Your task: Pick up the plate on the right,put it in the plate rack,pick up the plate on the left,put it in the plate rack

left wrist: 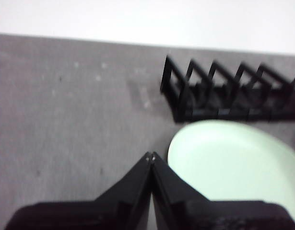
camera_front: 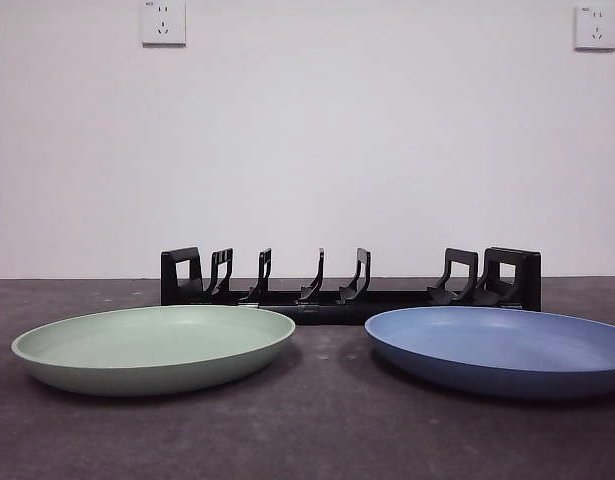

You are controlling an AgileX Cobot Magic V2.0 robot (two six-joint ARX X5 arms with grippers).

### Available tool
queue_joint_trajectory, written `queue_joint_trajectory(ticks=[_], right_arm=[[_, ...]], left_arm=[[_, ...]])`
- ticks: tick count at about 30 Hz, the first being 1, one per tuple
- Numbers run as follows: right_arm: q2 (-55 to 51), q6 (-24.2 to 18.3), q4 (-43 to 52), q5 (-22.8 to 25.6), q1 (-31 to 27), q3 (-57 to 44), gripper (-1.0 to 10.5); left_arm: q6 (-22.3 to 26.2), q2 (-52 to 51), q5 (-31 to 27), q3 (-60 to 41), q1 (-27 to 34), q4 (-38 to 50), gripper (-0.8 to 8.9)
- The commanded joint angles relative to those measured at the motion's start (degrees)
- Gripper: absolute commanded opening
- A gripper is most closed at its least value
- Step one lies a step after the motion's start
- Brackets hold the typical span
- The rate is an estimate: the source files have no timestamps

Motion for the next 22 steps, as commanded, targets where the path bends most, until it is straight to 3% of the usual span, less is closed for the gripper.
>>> queue_joint_trajectory(ticks=[1,10,16,22], right_arm=[[2.1,3.6,0.2,-0.2,0.0,3.7,-0.1],[16.4,3.8,-6.6,-6.1,0.0,21.1,-0.1],[27.0,-3.9,-19.3,-10.3,0.0,36.0,-0.1],[34.6,-11.5,-32.1,-10.7,0.0,47.5,-0.1]], left_arm=[[-1.9,0.9,0.2,3.1,0.2,0.4,-0.06],[-2.3,11.4,5.5,18.3,0.1,-4.0,-0.06],[1.0,20.7,12.4,30.5,0.1,-10.6,-0.06],[4.1,27.3,17.4,41.2,0.1,-18.3,-0.06]])
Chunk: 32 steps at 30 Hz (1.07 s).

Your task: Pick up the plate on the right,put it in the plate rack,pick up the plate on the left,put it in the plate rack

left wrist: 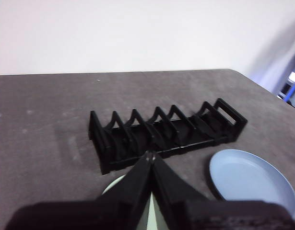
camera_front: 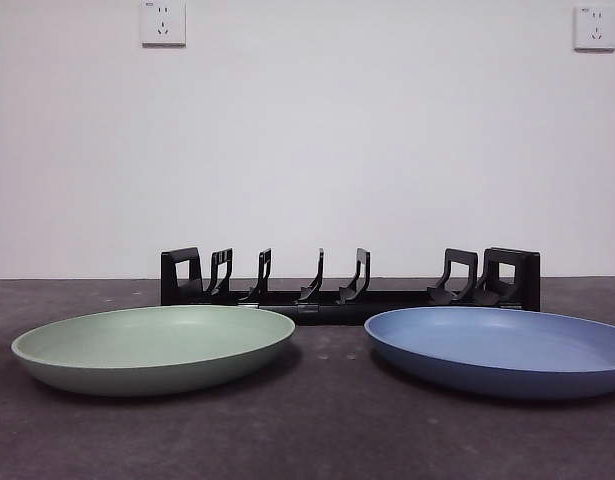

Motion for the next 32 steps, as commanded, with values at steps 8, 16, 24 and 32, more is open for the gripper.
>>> queue_joint_trajectory(ticks=[8,16,24,32], right_arm=[[3.8,-5.9,-6.1,-0.7,0.0,6.5,-0.1],[3.8,-5.9,-7.2,-1.1,0.0,6.5,0.1],[3.9,-5.1,-7.2,-2.2,0.0,6.5,5.9],[4.7,-4.1,-7.6,-2.4,0.0,6.5,6.0]], left_arm=[[7.2,4.0,1.8,9.6,0.0,-9.0,-0.06],[7.1,4.0,1.8,9.6,-0.1,-9.9,0.46],[8.0,4.0,2.7,9.7,-0.8,-9.9,6.89],[13.2,4.2,4.7,9.7,-2.8,-9.8,6.89]])
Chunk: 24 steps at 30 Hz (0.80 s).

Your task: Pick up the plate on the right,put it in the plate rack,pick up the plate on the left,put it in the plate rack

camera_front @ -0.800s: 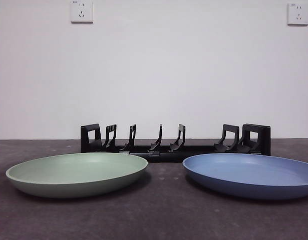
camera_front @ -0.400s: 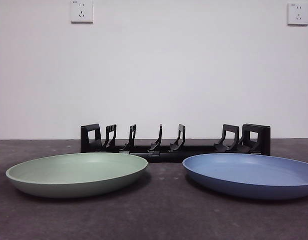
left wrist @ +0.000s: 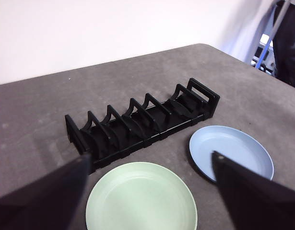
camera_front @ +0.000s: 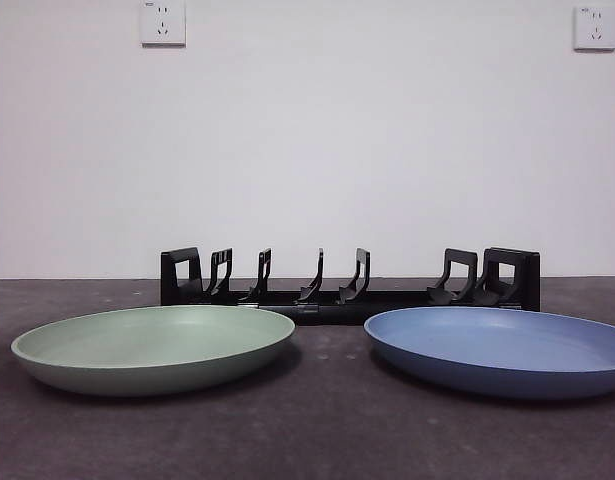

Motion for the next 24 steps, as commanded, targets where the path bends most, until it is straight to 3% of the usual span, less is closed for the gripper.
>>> queue_joint_trajectory(ticks=[1,9,17,22,24], right_arm=[[0.7,0.8,0.1,-0.6,0.0,0.2,6.0],[7.0,3.8,-1.6,-0.5,0.0,0.2,5.9],[26.3,4.8,-2.3,-0.5,0.0,0.2,5.9],[43.3,4.6,-0.7,0.3,0.1,0.2,5.9],[47.6,4.5,0.5,0.4,0.1,0.2,5.2]], left_arm=[[3.8,0.0,0.2,0.1,-0.9,0.4,6.89],[12.3,0.8,0.2,0.1,-5.7,0.5,6.89],[21.8,2.6,-0.7,0.1,-12.7,0.4,6.88],[25.9,4.5,-6.9,0.1,-19.8,0.4,6.88],[27.6,5.6,-9.6,0.1,-22.4,0.5,6.88]])
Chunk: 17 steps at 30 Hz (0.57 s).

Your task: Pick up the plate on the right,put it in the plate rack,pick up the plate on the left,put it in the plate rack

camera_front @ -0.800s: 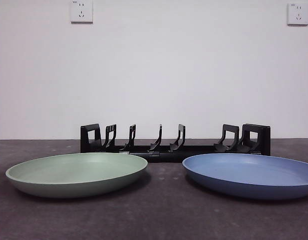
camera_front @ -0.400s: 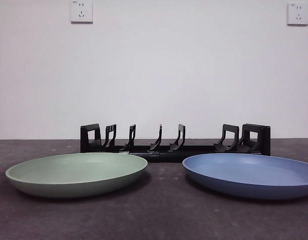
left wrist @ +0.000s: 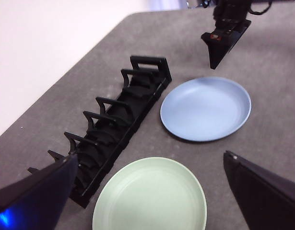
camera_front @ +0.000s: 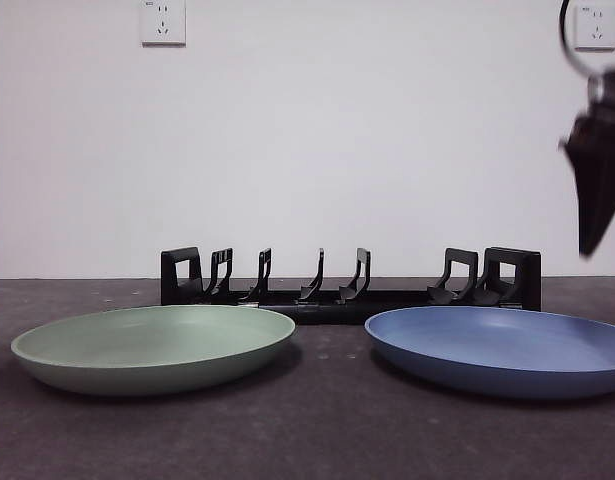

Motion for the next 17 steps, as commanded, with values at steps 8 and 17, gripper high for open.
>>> queue_joint_trajectory(ticks=[8,17], right_arm=[[7.7,0.2,3.8,0.1,0.3,0.0,5.0],[10.3,0.2,4.9,1.1,1.2,0.0,2.4]], left_arm=[[4.3,4.9,-5.9,0.1,-7.6,1.5,6.88],[6.0,9.3,-9.4,0.1,-11.7,3.8,6.88]])
